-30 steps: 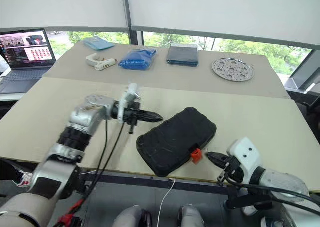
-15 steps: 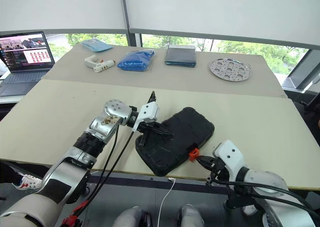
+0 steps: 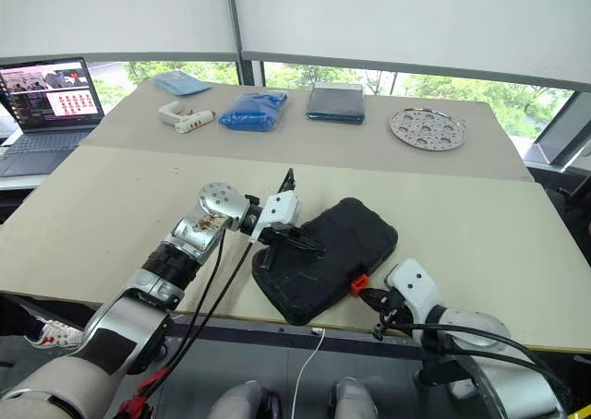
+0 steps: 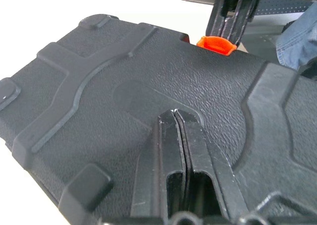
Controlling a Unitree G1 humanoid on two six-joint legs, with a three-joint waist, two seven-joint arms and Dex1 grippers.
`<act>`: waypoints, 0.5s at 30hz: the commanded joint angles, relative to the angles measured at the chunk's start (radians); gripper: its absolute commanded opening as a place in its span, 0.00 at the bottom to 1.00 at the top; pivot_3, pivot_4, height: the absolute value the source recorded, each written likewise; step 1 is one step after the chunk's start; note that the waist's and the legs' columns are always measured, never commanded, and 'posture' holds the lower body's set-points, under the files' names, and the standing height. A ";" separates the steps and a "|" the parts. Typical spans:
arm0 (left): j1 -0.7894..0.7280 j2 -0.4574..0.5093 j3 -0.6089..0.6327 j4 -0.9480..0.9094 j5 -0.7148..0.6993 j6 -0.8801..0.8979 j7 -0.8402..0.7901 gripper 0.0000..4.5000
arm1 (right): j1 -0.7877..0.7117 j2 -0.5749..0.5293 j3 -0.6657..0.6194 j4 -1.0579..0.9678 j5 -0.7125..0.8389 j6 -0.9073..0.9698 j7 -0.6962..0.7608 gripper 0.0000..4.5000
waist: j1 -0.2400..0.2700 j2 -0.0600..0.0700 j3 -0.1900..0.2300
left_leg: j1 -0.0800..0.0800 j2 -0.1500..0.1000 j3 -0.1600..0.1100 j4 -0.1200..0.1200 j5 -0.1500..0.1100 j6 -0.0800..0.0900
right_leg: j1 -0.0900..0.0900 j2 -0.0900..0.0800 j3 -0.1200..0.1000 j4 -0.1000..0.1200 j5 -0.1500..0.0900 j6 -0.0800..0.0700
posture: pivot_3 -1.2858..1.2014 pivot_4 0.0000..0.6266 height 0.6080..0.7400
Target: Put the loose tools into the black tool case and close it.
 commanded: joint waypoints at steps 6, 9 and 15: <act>-0.001 0.000 -0.012 0.051 0.040 -0.009 0.000 0.01 | 0.017 -0.032 -0.258 -0.143 0.238 0.092 0.039 0.02 | -0.004 0.000 0.000 | 0.001 0.000 0.000 0.000 -0.001 0.001 | 0.001 0.000 -0.001 -0.001 0.001 0.001 | 0.52 0.24 0.84; 0.001 -0.005 -0.013 0.050 0.041 -0.007 0.005 0.01 | -0.023 -0.029 -0.213 -0.126 0.237 0.107 0.008 0.02 | -0.003 0.000 0.000 | 0.002 0.000 -0.001 0.000 -0.001 0.002 | 0.002 0.000 0.000 -0.001 0.001 0.001 | 0.52 0.24 0.84; -0.007 -0.006 -0.008 0.058 0.040 -0.005 0.007 0.01 | -0.002 -0.048 -0.151 -0.101 0.183 0.101 -0.015 0.02 | 0.000 0.000 0.000 | 0.000 0.000 -0.001 0.000 -0.001 0.002 | 0.001 -0.001 0.000 -0.002 0.001 0.001 | 0.52 0.24 0.84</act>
